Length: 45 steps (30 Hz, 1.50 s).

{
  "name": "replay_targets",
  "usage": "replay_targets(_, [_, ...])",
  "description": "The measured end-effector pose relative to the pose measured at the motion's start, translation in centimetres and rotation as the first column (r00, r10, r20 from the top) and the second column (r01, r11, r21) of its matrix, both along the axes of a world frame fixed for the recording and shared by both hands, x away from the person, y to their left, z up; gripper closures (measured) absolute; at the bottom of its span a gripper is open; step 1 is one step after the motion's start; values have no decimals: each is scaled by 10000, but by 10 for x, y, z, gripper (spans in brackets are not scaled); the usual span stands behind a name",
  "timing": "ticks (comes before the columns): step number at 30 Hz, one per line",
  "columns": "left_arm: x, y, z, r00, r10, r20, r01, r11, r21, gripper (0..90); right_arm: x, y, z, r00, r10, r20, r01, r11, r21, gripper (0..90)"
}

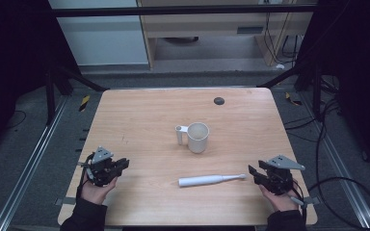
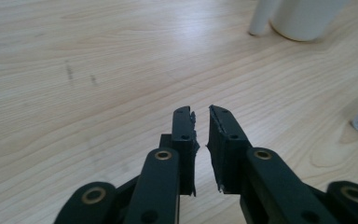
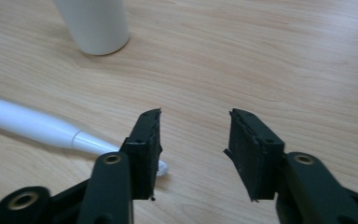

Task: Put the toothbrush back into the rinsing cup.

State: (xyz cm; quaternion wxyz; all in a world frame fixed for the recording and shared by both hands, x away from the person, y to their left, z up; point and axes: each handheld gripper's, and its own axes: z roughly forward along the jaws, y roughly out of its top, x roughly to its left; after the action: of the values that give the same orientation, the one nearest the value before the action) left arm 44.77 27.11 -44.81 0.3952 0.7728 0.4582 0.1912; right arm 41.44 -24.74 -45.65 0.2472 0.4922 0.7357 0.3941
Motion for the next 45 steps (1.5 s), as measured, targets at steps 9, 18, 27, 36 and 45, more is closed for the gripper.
replay_targets(9, [1,-29,3,9889,-1445,-353,1450,9893,139,868,-1,8,-2,9994,339,-102,-340,9994,-70,629])
replay_targets(18, [7,-67,6,9535,-2913,-773,2962,9532,609,823,1,2,-5,9999,17,-120,-19,9999,-163,577])
replay_targets(27, [15,-111,8,8904,-4431,-1046,4534,8839,1151,780,6,-7,-9,9995,-301,-33,300,9989,-372,538])
replay_targets(36, [21,-145,9,8093,-5645,-1623,5865,7920,1696,724,8,-13,-11,9985,-534,-128,529,9980,-359,528])
replay_targets(45, [24,-170,2,7519,-6219,-2188,6590,7183,2229,681,9,-14,-12,9985,-510,-191,501,9976,-486,517])
